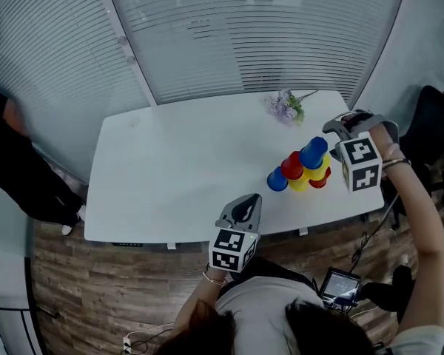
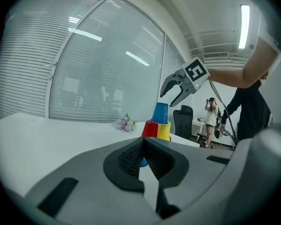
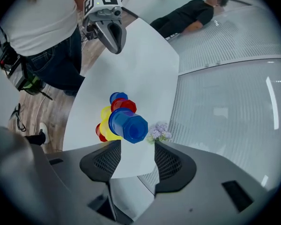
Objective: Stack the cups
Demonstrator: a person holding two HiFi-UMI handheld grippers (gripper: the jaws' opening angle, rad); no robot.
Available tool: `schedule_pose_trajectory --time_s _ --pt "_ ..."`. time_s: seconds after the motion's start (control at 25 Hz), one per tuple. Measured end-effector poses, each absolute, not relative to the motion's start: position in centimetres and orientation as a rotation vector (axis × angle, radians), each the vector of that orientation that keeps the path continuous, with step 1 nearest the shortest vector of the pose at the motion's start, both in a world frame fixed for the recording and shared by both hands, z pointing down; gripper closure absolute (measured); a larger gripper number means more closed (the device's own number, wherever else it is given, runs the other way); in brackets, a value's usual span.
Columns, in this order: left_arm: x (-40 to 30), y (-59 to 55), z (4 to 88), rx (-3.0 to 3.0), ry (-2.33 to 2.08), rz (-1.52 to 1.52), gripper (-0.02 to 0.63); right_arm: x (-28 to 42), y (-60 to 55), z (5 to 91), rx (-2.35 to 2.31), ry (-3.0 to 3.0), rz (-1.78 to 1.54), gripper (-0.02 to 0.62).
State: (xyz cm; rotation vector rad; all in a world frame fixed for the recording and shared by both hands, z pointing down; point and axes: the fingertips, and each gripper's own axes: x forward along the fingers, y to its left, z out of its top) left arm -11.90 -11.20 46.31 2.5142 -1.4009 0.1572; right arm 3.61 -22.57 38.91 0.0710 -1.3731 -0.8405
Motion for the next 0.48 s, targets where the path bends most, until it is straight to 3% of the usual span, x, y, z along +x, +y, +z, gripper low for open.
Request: schedule_pose_trajectory --time_s 0.48 --pt "-11.3 -11.7 44.4 2.499 -1.432 0.110 0.588 4.3 -21.0 37.0 0.368 -1.699 -0.751 0.447"
